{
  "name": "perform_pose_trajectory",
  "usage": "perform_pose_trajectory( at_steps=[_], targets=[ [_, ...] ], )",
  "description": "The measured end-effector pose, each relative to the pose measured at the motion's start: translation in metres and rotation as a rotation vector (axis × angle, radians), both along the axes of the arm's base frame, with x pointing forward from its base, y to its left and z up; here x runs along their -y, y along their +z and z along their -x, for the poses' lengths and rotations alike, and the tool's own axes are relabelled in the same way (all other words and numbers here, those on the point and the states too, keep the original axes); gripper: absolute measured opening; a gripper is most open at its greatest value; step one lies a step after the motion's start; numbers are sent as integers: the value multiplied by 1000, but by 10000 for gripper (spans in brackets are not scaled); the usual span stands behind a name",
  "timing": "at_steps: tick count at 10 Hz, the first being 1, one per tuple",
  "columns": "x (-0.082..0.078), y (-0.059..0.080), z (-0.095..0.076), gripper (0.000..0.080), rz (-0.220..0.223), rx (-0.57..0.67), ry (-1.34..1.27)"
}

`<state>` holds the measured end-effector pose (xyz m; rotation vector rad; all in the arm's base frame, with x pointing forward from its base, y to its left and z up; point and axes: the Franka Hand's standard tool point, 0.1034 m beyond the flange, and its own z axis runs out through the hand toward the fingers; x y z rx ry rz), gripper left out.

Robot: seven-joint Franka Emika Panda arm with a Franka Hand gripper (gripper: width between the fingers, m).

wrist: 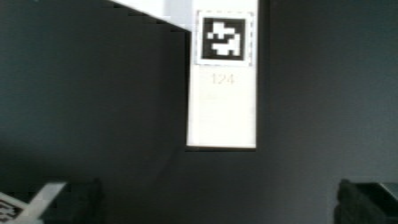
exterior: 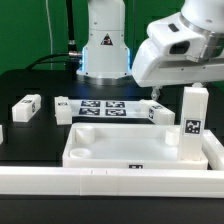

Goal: Assemble desk

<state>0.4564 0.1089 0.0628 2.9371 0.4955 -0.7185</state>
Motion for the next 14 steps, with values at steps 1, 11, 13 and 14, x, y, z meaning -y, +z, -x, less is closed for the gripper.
perform_pose_trajectory(
  at_steps=[1, 11, 13, 14],
  targets=[
    [1, 0, 5, 648, 21, -70, -2],
    [13, -26, 28, 648, 200, -569, -8],
    [14, -31, 30, 648, 198, -563, -8],
    [14, -34, 30, 648, 197, -557, -8]
  ],
)
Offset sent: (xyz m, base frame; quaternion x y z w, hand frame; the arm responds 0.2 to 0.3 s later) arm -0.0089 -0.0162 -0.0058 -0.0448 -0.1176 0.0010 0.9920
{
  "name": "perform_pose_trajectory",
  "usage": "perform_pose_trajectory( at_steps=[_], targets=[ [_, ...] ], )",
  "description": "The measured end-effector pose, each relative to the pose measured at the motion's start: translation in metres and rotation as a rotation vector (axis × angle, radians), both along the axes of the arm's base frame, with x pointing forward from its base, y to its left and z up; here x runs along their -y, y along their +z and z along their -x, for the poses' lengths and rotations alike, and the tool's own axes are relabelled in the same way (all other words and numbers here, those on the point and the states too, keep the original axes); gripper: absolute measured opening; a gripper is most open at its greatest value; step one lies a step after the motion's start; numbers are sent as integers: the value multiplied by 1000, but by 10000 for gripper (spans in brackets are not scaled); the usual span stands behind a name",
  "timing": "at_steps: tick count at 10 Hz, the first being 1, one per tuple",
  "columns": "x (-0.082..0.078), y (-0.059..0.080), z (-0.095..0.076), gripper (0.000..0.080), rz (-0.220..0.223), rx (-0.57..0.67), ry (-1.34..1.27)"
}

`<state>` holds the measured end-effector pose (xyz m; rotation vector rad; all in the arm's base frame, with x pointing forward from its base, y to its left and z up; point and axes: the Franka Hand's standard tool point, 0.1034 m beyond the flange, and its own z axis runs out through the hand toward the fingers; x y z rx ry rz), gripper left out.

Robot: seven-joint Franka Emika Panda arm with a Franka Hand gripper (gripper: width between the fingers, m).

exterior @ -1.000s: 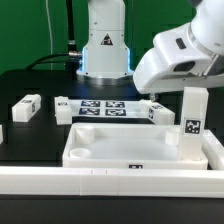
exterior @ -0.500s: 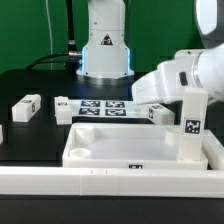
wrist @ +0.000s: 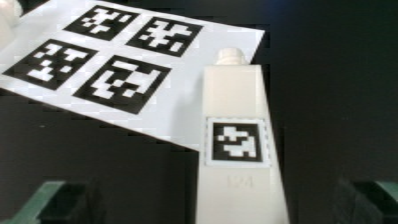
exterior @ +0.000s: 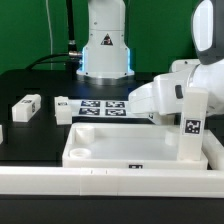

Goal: Assemble desk

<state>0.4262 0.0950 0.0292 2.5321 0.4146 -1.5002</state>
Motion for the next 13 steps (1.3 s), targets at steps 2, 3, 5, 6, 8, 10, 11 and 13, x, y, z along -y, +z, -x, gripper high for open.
perform_pose_trajectory(
  at_steps=[2, 3, 5, 6, 8, 10, 11, 13],
  targets=[
    [1, -8, 2, 648, -5, 15, 1],
    [1, -13, 3, 648, -6, 22, 2],
    [1, -18, 5, 648, -9, 27, 4],
    [1, -19, 5, 648, -9, 27, 4],
    [2, -18, 5, 532, -9, 27, 3],
    [2, -18, 4, 395, -9, 27, 2],
    [2, -18, 4, 288, -9, 27, 2],
    [4, -15, 2, 288, -12, 29, -3]
  ],
)
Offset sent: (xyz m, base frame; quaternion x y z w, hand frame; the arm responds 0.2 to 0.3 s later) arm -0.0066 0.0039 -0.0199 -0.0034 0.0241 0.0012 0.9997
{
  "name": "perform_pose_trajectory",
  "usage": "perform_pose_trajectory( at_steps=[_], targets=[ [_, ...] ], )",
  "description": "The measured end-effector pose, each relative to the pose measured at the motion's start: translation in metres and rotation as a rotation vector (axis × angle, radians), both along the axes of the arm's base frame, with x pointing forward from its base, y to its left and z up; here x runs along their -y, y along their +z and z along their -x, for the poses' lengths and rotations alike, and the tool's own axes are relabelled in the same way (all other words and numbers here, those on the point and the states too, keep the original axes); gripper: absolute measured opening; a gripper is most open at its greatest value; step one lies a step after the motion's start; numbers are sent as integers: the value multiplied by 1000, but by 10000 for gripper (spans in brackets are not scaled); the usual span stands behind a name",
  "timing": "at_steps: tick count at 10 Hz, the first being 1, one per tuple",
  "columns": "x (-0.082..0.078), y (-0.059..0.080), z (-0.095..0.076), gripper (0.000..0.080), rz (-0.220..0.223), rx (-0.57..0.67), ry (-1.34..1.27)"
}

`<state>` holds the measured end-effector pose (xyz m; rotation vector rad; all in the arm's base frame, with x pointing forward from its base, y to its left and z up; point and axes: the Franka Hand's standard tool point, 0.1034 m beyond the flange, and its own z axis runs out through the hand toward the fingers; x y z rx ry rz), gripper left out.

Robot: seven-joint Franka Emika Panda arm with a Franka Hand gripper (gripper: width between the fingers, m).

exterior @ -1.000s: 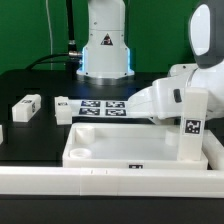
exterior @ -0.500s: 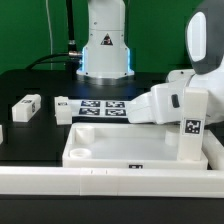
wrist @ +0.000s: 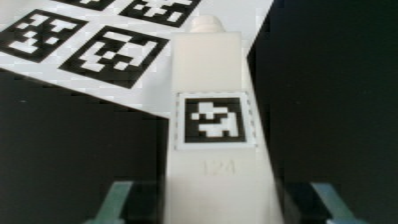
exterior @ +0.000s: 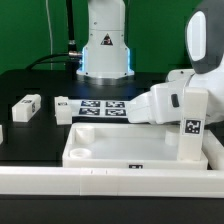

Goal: Assemble desk

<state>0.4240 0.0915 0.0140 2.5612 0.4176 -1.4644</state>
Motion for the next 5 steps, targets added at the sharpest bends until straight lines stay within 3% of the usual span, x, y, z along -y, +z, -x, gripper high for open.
perform_pose_trajectory(
  at_steps=[2, 5],
  targets=[
    [7, 18, -6, 288, -5, -4, -20],
    [23, 64, -23, 288, -19, -8, -60]
  ],
)
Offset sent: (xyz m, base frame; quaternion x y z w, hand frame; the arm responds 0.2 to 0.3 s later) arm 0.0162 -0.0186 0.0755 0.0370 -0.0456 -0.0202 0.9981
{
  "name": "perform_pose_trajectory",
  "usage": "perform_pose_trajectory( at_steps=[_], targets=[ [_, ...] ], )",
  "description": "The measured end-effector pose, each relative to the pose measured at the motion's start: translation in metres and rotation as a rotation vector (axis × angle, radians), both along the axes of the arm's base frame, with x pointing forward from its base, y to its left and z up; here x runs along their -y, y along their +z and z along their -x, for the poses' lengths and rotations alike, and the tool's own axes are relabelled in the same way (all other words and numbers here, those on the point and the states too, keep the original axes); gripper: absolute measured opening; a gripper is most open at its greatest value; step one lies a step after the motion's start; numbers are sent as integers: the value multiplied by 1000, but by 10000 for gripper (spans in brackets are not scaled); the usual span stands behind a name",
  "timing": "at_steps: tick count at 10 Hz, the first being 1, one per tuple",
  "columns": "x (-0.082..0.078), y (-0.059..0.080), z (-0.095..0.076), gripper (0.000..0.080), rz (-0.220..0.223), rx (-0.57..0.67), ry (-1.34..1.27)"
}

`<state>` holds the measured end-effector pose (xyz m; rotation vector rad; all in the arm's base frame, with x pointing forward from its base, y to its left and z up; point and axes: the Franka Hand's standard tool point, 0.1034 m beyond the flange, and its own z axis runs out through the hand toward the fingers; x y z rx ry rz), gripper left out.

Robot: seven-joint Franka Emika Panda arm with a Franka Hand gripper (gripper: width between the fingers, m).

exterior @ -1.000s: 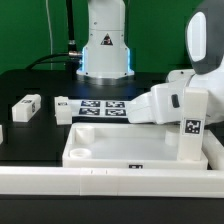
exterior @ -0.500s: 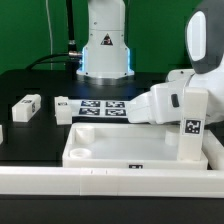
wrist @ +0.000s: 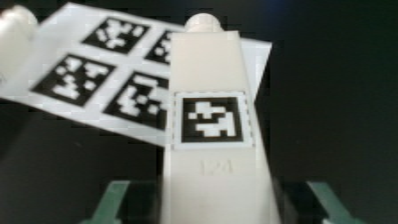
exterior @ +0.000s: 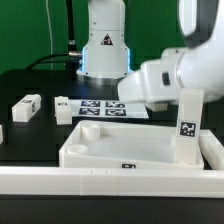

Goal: Assemble desk

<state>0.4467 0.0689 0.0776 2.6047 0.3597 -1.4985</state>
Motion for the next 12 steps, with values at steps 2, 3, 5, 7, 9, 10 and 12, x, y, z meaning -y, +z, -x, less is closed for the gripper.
perform_pose_trajectory(
  at_steps=[2, 3, 5, 7, 9, 10, 12],
  targets=[
    [9, 8, -4, 288, -4, 6, -20],
    [8, 6, -4, 289, -3, 8, -14],
    [10, 7, -5, 289, -1, 9, 11],
    [21, 23, -17, 289, 37, 17, 74],
    [29, 39, -32, 290, 78, 30, 131],
    [35, 42, -37, 290, 112, 40, 179],
    [25, 37, -39, 290, 137, 56, 268]
  ],
)
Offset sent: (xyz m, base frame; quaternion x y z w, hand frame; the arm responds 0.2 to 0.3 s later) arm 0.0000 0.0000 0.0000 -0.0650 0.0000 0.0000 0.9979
